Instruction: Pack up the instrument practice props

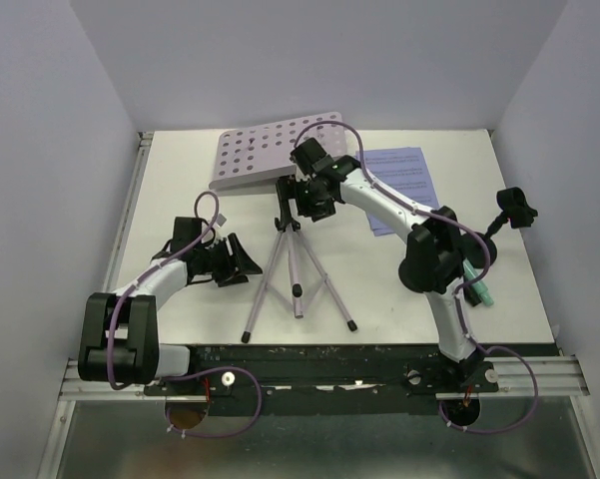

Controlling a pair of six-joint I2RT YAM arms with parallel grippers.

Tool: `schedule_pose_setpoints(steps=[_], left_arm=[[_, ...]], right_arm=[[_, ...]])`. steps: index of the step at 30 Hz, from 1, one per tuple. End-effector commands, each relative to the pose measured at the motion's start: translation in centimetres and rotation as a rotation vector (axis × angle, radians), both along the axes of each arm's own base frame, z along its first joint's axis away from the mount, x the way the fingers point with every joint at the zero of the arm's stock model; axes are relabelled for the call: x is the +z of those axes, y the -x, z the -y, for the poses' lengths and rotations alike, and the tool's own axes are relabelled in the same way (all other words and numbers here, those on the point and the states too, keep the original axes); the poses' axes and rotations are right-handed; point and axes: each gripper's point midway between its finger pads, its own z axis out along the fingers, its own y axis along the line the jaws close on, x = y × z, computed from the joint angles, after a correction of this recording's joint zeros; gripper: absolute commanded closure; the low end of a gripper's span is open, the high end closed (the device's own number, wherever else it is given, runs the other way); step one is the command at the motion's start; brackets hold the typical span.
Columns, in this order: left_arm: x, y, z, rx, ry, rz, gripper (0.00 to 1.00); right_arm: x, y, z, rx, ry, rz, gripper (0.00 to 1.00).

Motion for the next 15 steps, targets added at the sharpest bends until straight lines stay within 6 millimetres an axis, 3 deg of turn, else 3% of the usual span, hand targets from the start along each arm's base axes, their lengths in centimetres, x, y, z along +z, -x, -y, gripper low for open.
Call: schedule_pose_setpoints(steps=[1,7,11,15], left_arm=[[-0.5,1.5,0.8,-0.012,0.064,-0.051,0.34],[-3.1,4.0,1.0,-0.027,0.04,-0.155,0.39],[-3.5,5.3,3.5,-0.151,0.053,-0.165,0.49],[-3.8,5.3,5.4,-0.235,0.025,-0.114,0.75]], right_arm=[[-3.2,-0.9,0.4,-0.003,0.097,0.002,0.01],[-5.4,0.8,-1.6,0.002,0.047,-0.101,0.0],[-6.7,1.5,-2.4,0.008,0.059,-0.123,0.01],[-8.3,2.6,-2.3,0.017,0.103,-0.141,0.0]])
